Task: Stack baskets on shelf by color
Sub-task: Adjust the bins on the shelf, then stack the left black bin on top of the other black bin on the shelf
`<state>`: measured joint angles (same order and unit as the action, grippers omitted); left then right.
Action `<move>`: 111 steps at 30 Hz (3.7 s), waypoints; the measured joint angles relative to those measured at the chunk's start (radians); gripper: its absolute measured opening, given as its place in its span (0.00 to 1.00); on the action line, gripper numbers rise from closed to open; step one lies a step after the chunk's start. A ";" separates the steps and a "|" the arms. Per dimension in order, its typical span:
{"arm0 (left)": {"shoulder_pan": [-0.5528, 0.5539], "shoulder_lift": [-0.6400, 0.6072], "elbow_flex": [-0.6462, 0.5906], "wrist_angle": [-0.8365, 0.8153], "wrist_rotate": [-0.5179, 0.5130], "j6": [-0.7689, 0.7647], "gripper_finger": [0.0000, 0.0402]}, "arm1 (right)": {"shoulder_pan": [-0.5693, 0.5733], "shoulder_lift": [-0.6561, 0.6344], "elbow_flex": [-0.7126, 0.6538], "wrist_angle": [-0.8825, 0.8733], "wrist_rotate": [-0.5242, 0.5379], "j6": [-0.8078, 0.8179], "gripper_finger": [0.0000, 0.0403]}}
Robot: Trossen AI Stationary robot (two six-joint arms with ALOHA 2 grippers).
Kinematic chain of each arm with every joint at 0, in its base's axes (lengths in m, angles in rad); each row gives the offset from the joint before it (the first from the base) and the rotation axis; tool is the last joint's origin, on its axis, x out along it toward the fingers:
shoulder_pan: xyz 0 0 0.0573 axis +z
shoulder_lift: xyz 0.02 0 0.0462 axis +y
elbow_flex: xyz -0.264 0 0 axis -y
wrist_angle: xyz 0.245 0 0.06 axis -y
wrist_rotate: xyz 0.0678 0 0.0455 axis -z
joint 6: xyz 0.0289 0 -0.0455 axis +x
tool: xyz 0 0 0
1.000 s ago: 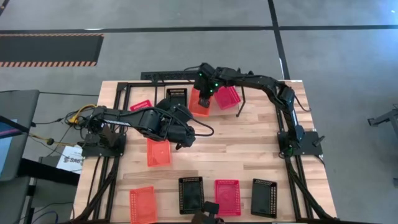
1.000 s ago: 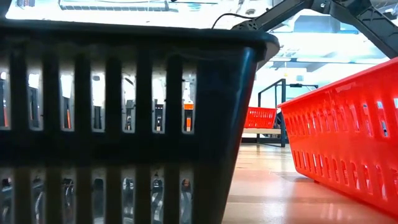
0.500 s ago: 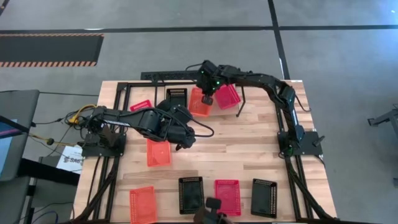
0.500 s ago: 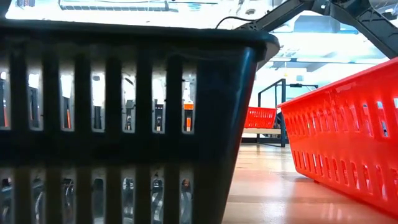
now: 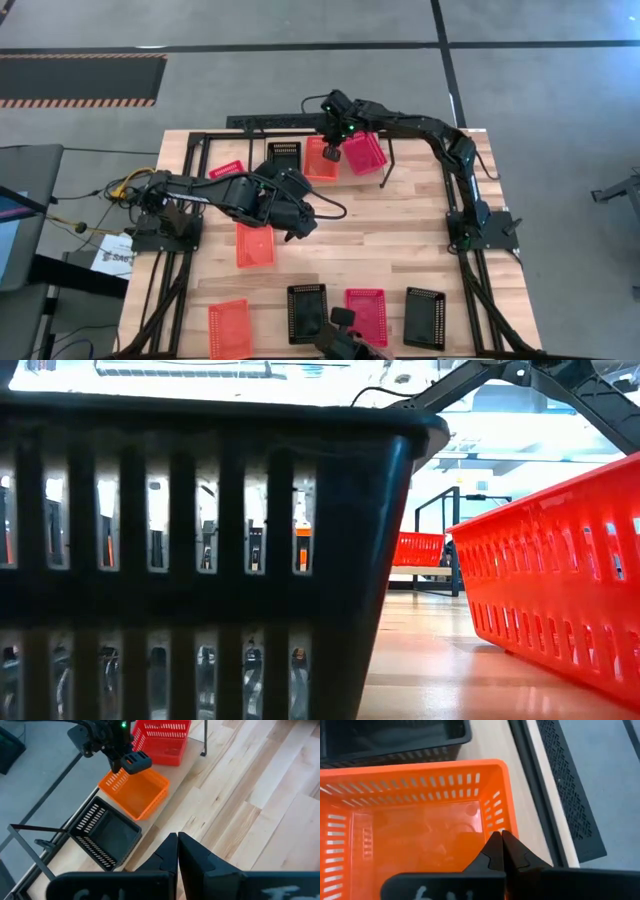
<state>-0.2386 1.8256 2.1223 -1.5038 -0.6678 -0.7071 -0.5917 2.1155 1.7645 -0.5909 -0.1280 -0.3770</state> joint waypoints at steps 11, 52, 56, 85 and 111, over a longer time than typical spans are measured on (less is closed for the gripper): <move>0.000 0.000 0.000 -0.001 -0.001 0.007 0.00 | 0.035 -0.047 0.126 -0.203 -0.001 0.052 0.00; 0.003 0.000 0.000 -0.003 0.010 0.058 0.00 | 0.133 -0.222 -0.246 -0.223 -0.002 0.356 0.00; 0.003 0.000 0.000 -0.002 0.011 0.058 0.00 | 0.121 -0.221 -0.246 -0.281 0.016 0.329 0.00; 0.019 -0.001 -0.110 -0.067 0.117 0.140 0.00 | 0.381 -0.708 -0.245 -0.621 0.240 0.764 0.00; 0.019 0.000 -0.360 0.244 0.637 0.441 0.00 | 1.107 -0.721 -0.413 -0.882 0.476 1.913 0.00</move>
<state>-0.2194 1.8252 1.7626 -1.2595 -0.0306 -0.2659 0.5156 1.3949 1.3519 -1.4731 0.3477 1.5359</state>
